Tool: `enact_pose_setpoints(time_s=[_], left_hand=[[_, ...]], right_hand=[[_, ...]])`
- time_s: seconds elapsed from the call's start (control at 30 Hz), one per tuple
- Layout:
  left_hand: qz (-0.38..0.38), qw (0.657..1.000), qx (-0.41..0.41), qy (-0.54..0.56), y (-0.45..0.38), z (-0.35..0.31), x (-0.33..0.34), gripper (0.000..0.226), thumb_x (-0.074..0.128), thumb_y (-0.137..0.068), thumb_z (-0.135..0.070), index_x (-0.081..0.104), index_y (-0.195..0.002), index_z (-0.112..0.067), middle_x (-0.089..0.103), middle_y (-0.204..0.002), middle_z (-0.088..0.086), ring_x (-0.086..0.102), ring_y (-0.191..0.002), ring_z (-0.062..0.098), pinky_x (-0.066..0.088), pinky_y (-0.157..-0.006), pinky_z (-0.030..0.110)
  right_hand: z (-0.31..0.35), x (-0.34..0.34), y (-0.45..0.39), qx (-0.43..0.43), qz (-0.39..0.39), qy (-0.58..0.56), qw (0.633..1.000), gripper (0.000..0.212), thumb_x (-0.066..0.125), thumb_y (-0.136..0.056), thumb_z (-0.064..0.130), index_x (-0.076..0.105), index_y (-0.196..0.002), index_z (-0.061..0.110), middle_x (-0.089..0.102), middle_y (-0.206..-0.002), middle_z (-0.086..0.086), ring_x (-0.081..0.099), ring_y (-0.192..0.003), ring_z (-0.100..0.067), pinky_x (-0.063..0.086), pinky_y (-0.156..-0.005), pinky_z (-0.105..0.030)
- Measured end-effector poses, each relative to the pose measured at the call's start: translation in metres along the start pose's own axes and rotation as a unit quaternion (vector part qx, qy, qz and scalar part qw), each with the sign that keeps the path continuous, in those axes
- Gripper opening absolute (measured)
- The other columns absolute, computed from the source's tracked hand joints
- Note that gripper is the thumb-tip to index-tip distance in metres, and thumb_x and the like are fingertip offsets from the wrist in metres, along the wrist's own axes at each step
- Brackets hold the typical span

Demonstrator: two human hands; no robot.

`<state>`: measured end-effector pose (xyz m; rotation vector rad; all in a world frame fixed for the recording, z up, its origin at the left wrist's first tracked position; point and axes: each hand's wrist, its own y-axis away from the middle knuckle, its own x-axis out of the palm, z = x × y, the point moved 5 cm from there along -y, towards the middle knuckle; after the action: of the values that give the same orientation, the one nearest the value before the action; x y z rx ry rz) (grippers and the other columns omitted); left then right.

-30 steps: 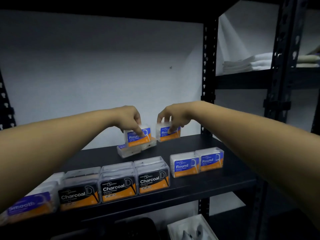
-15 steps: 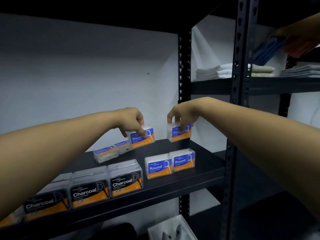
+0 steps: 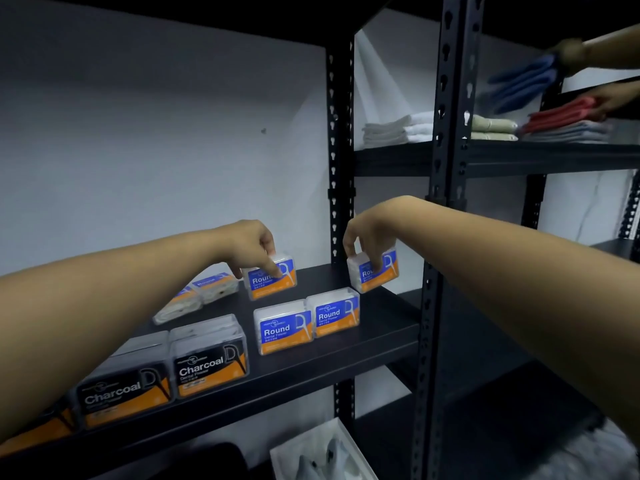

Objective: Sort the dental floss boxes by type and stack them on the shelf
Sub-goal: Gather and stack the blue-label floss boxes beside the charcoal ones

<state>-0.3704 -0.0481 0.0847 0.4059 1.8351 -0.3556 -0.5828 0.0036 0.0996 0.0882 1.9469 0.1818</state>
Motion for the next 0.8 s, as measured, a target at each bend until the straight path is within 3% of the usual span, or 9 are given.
enact_pose_setpoints(time_s=[0.2,0.37,0.43,0.5,0.57,0.8], left_hand=[[0.022,1.0,-0.006,0.0,-0.006,0.003,0.016,0.044,0.087,-0.075,-0.034,0.066,-0.108,-0.013,0.071,-0.105,0.005,0.073,-0.091,0.021,0.065,-0.07,0.04],[0.035,0.999,-0.016,-0.004,-0.009,0.01,0.027,0.038,0.088,-0.074,-0.033,0.067,-0.1,-0.014,0.074,-0.099,0.003,0.074,-0.085,0.019,0.065,-0.07,0.04],[0.036,0.999,-0.019,-0.007,-0.01,0.013,0.03,0.037,0.087,-0.074,-0.032,0.068,-0.099,-0.014,0.074,-0.098,0.003,0.074,-0.084,0.019,0.065,-0.069,0.039],[0.037,0.999,-0.022,-0.011,-0.011,0.014,0.033,0.036,0.088,-0.074,-0.032,0.068,-0.098,-0.015,0.073,-0.096,0.003,0.074,-0.083,0.019,0.065,-0.067,0.038],[0.04,0.999,-0.022,-0.017,-0.012,0.014,0.037,0.035,0.087,-0.074,-0.032,0.068,-0.098,-0.015,0.072,-0.096,0.002,0.073,-0.083,0.018,0.063,-0.064,0.034],[0.054,0.998,-0.02,-0.031,-0.011,0.015,0.046,0.031,0.082,-0.081,-0.03,0.068,-0.104,-0.015,0.071,-0.101,0.001,0.069,-0.088,0.015,0.053,-0.056,0.025]], right_hand=[[0.004,0.021,-0.003,-0.02,0.038,-0.01,0.999,0.053,0.085,-0.081,0.014,0.065,-0.129,0.02,0.06,-0.109,0.003,0.058,-0.075,-0.011,0.046,-0.049,-0.018],[0.005,0.033,-0.005,-0.035,0.053,-0.044,0.997,0.048,0.085,-0.08,0.01,0.066,-0.123,0.019,0.061,-0.097,0.007,0.058,-0.075,-0.01,0.046,-0.038,-0.013],[0.005,0.037,-0.007,-0.035,0.062,-0.064,0.995,0.048,0.086,-0.079,0.009,0.067,-0.121,0.02,0.06,-0.096,0.009,0.059,-0.078,-0.012,0.053,-0.044,-0.017],[0.004,0.042,-0.011,-0.031,0.078,-0.089,0.992,0.048,0.088,-0.076,0.008,0.068,-0.118,0.021,0.061,-0.101,0.007,0.062,-0.083,-0.015,0.064,-0.062,-0.032],[0.004,0.046,-0.013,-0.028,0.092,-0.111,0.989,0.049,0.088,-0.075,0.005,0.069,-0.117,0.021,0.062,-0.104,0.006,0.062,-0.086,-0.017,0.065,-0.075,-0.044],[0.004,0.048,-0.013,-0.035,0.103,-0.132,0.985,0.046,0.085,-0.077,0.002,0.067,-0.115,0.021,0.061,-0.101,0.008,0.061,-0.086,-0.016,0.063,-0.078,-0.044]])
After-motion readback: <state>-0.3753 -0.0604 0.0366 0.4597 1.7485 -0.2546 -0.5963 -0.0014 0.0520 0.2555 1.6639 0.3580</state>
